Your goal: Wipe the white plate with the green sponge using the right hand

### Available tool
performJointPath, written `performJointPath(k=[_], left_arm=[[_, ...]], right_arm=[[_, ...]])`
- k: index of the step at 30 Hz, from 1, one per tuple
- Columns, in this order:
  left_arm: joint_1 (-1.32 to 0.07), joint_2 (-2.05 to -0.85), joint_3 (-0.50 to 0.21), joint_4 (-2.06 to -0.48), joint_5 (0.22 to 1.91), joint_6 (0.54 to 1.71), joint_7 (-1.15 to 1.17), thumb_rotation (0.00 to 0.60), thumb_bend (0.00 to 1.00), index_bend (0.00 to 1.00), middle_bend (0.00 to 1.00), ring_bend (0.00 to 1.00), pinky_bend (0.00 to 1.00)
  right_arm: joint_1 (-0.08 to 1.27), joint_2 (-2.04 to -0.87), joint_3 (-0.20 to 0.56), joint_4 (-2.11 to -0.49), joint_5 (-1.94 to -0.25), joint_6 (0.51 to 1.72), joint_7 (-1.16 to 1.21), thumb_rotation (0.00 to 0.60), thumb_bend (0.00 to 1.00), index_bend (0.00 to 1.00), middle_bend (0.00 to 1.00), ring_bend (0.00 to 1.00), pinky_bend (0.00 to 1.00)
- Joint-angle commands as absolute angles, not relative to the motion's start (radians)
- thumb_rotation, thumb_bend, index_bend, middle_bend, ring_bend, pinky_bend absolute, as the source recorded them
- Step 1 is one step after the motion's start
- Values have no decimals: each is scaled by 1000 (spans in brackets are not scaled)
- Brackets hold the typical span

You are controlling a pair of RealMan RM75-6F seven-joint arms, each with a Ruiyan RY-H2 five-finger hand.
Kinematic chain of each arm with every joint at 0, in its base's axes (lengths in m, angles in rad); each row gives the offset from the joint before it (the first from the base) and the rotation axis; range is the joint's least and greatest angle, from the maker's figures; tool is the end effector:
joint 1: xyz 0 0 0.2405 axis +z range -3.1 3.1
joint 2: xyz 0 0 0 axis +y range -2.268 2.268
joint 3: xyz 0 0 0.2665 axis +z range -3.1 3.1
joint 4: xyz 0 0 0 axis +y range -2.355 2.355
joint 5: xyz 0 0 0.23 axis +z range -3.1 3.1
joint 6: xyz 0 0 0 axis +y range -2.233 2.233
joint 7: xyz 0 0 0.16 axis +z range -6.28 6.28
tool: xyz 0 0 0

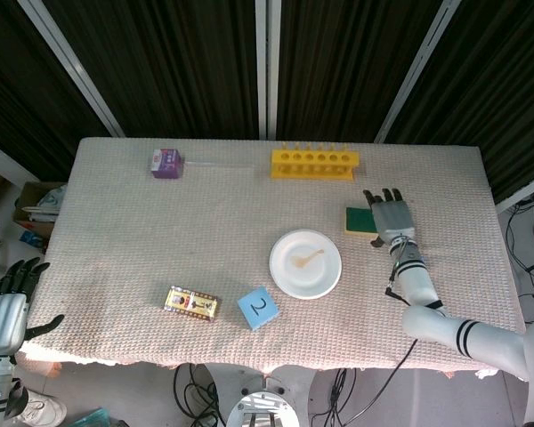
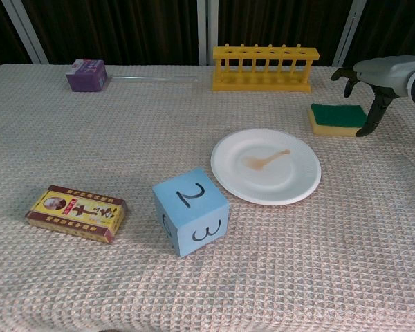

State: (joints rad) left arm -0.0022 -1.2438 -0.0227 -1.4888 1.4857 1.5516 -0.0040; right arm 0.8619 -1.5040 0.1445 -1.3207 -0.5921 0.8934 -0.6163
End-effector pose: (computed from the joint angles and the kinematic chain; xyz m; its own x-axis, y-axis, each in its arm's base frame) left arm -0.3560 0.1654 0.1211 0.3925 -0.0047 0.9197 0.9166 0.0848 -0.3907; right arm -0.2191 -0.4263 -0.0103 0.5751 -0.3505 0.7392 -0.8045 -0.0782 0.5888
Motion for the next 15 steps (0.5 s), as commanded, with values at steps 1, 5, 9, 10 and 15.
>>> performJointPath(k=[1,5,9,10,15], left_arm=[[-1,-1245,-22,-1487,1486,1551,-6,600,0,154,96,85,217],[-1,-1249,-16,-1484,1484,1538,-6,600,0,155,96,85,217],[3,-1250,-16,-1480,1478,1536,-10,600,0,154,96,85,217],[4,-1251,-17,-1480,1477,1538,-10,600,0,154,95,85,217],[6,-1253,-19,-1472,1475,1539,-10,600,0,154,83,85,216]], right_arm=[[884,-1539,149,-1280,-579,886,-640,600,4,114,211,38,36],[906,-1577,154,-1223,-539,869,-673,600,14,149,219,39,37],[920,-1607,150,-1184,-516,859,-705,600,33,188,235,45,36],[922,-1611,149,-1178,-513,858,-709,600,33,197,241,46,37],[923,-1626,153,-1158,-510,845,-707,600,53,241,279,50,37]])
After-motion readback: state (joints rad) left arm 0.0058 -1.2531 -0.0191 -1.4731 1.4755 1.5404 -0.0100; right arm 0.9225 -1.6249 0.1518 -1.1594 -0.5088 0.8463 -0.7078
